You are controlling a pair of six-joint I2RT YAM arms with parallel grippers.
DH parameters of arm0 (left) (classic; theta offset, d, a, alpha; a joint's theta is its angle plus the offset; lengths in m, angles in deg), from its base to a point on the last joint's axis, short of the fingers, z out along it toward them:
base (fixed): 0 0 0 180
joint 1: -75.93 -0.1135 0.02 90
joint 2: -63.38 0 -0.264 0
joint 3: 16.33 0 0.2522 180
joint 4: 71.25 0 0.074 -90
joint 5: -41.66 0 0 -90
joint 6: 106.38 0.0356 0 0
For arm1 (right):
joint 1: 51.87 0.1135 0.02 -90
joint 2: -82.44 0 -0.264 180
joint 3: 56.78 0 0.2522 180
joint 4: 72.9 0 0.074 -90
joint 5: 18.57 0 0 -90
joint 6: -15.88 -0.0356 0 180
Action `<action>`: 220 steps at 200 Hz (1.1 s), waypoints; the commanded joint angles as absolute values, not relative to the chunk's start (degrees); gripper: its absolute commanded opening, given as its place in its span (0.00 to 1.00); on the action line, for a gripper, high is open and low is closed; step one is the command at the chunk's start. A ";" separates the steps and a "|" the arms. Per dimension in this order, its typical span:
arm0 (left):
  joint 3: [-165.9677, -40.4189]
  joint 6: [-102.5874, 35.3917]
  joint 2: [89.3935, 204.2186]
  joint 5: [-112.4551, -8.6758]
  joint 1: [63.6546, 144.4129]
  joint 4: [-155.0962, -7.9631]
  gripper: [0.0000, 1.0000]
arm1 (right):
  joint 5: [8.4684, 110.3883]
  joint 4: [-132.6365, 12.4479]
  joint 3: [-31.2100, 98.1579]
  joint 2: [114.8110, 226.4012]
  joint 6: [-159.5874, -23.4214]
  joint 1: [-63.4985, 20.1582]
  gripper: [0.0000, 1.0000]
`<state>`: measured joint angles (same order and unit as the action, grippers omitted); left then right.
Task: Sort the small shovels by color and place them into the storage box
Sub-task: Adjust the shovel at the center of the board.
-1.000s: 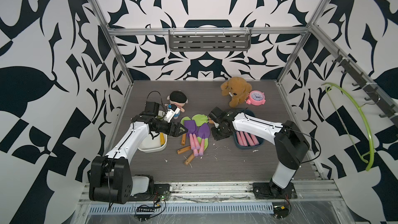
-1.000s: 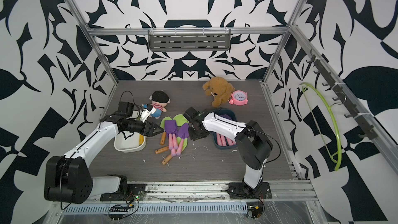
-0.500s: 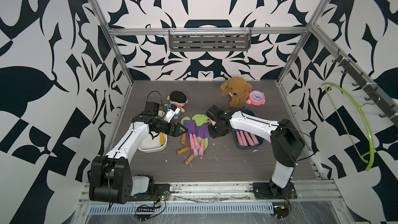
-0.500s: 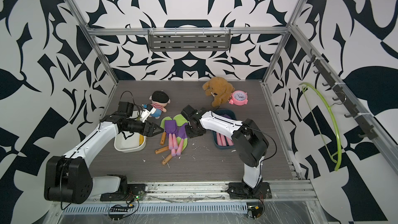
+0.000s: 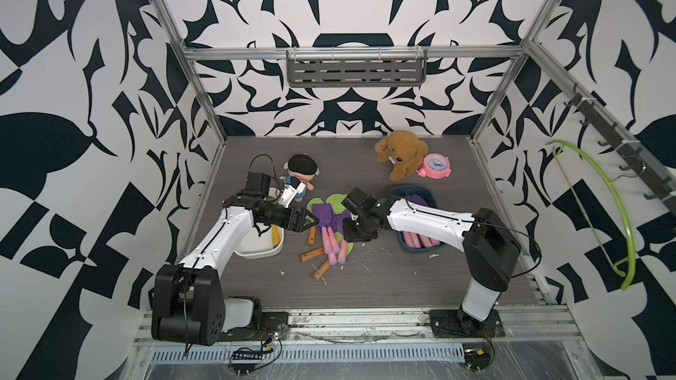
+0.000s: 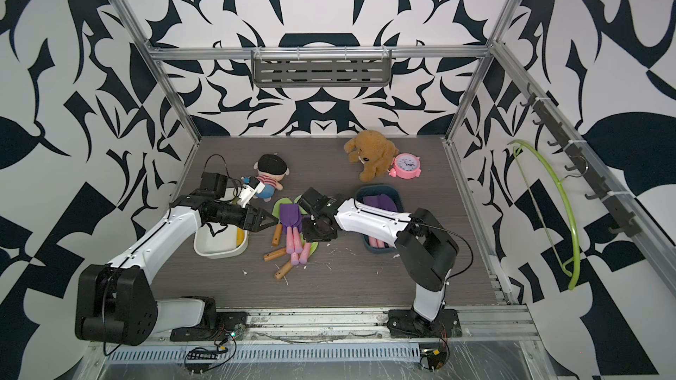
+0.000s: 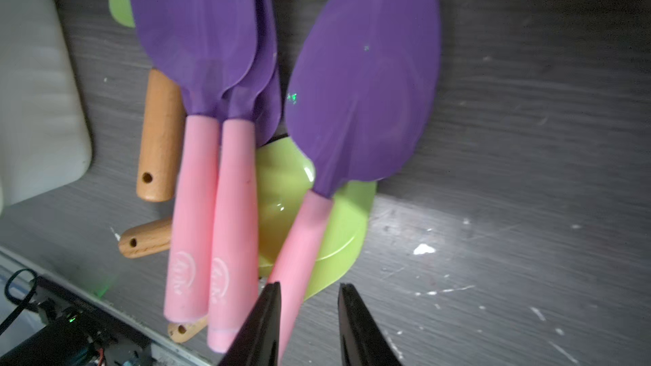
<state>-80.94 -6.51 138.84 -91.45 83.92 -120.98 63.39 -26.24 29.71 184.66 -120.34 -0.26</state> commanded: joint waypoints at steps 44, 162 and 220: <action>-79.24 -6.38 137.39 -92.28 83.84 -120.49 0.92 | 62.99 -25.60 32.61 188.09 -121.96 0.52 0.33; -79.38 -6.45 137.53 -92.19 83.83 -120.45 0.92 | 66.67 -21.05 36.25 192.22 -120.70 0.51 0.35; -79.39 -6.45 137.39 -92.02 83.80 -120.57 0.92 | 67.32 -21.09 36.44 192.71 -120.79 0.53 0.38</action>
